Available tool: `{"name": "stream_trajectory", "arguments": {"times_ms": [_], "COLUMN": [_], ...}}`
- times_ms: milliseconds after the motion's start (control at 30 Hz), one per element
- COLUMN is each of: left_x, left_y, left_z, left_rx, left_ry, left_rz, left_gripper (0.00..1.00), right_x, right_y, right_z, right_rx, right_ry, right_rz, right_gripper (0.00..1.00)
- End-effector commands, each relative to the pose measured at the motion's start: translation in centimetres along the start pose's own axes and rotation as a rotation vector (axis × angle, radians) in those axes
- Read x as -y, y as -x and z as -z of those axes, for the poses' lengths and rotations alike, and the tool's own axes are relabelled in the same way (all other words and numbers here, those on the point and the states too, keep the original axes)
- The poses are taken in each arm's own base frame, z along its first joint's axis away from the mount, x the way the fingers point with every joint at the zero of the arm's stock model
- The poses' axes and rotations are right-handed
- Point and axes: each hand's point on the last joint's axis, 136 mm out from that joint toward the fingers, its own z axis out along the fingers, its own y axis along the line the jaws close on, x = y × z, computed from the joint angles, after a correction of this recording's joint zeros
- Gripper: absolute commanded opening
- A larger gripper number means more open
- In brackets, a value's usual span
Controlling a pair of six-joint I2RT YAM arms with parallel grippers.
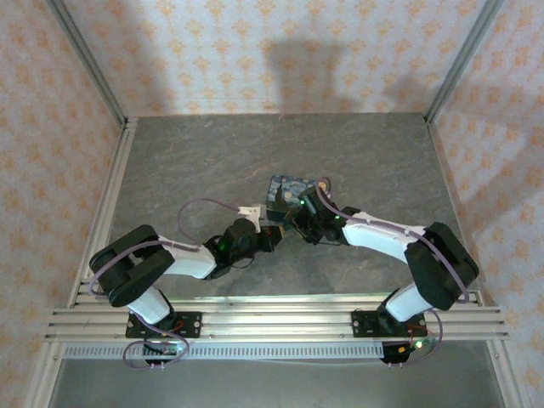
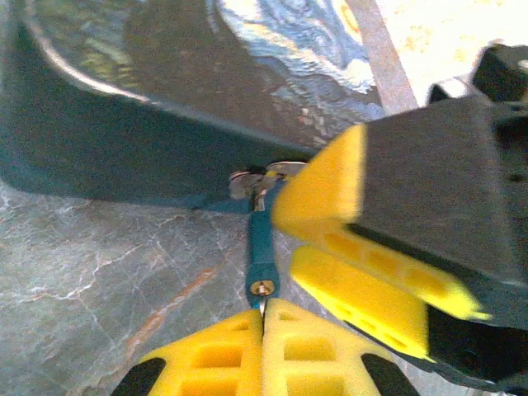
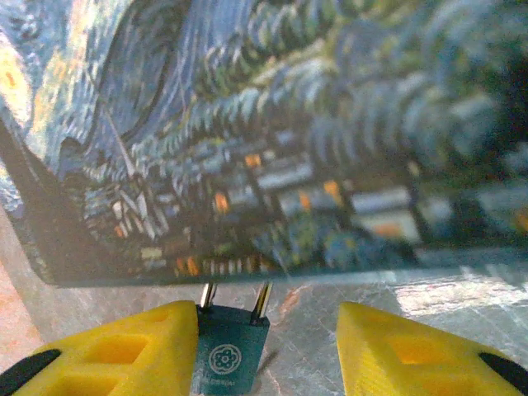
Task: Unlock a padlock with a key
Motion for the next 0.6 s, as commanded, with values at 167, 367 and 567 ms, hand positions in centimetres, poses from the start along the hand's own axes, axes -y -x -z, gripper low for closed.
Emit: {"name": "stream_trajectory", "arguments": {"times_ms": [167, 367, 567], "left_x": [-0.2, -0.3, -0.1], "left_y": [0.7, 0.3, 0.2], "left_z": [0.3, 0.0, 0.1], "left_rx": [0.073, 0.071, 0.066], "left_ry": [0.021, 0.012, 0.009], "left_rz": [-0.121, -0.108, -0.136], "left_gripper": [0.0, 0.0, 0.0], "right_x": [-2.1, -2.0, -1.2], "right_y": [-0.4, -1.1, -2.1], "right_z": [0.1, -0.1, -0.5], "right_rx": [-0.036, -0.047, -0.068], "right_ry": [0.002, 0.015, -0.022], "right_rz": [0.043, 0.037, 0.055], "right_gripper": [0.48, 0.48, 0.46]}}
